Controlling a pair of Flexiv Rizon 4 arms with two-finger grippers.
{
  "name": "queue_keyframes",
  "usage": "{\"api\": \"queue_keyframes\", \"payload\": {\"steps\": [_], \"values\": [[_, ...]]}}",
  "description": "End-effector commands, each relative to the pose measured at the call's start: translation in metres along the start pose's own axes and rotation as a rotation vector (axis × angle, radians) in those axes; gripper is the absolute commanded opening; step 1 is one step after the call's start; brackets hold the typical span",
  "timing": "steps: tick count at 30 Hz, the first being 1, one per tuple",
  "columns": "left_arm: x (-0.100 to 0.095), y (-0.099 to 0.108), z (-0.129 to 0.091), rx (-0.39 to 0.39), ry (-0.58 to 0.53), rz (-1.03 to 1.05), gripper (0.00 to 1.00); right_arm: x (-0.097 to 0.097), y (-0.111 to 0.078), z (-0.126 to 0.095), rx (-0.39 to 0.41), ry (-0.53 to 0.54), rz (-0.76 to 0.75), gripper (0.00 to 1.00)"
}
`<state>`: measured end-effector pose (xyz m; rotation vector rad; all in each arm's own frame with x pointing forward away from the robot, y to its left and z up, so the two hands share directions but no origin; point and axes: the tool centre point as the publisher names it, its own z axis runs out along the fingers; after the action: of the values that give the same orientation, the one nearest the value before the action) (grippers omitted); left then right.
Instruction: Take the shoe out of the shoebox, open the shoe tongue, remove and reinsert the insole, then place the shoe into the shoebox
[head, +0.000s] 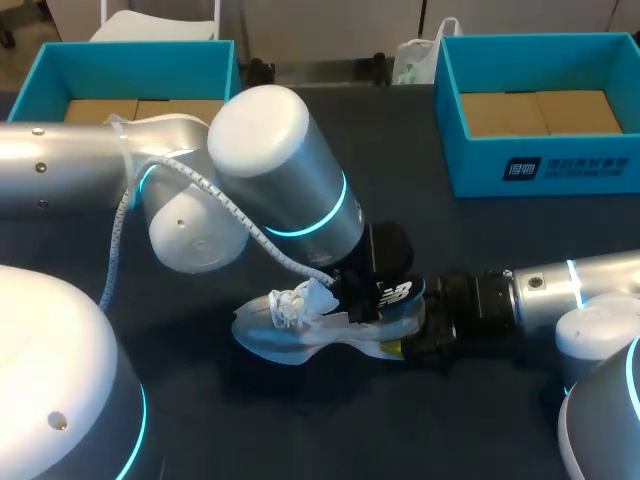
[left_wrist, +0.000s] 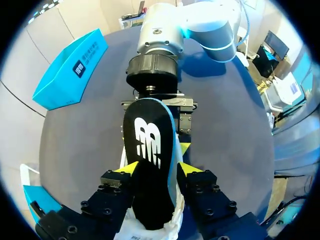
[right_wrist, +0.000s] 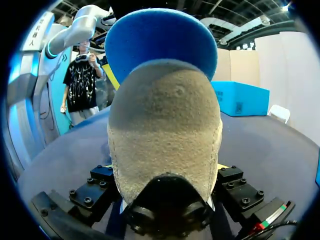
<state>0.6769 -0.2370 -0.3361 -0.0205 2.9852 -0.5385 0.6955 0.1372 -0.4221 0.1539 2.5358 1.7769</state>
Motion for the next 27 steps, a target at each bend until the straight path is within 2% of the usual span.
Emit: {"api": "queue_keyframes", "payload": {"steps": [1, 12, 20, 27], "values": [[0.008, -0.002, -0.002, 0.001, -0.061, -0.019, 0.47, 0.001, 0.0, 0.002, 0.007, 0.0, 0.001, 0.0], [0.009, -0.01, -0.002, 0.011, -0.155, -0.086, 0.47, 0.001, 0.0, 0.002, 0.007, 0.0, 0.001, 0.0], [0.008, -0.011, 0.002, -0.007, -0.217, -0.146, 0.47, 0.001, 0.0, 0.002, 0.007, 0.0, 0.001, 0.0], [0.014, -0.013, 0.005, -0.047, -0.274, -0.191, 0.47, 0.001, 0.0, 0.002, 0.007, 0.0, 0.001, 0.0]]}}
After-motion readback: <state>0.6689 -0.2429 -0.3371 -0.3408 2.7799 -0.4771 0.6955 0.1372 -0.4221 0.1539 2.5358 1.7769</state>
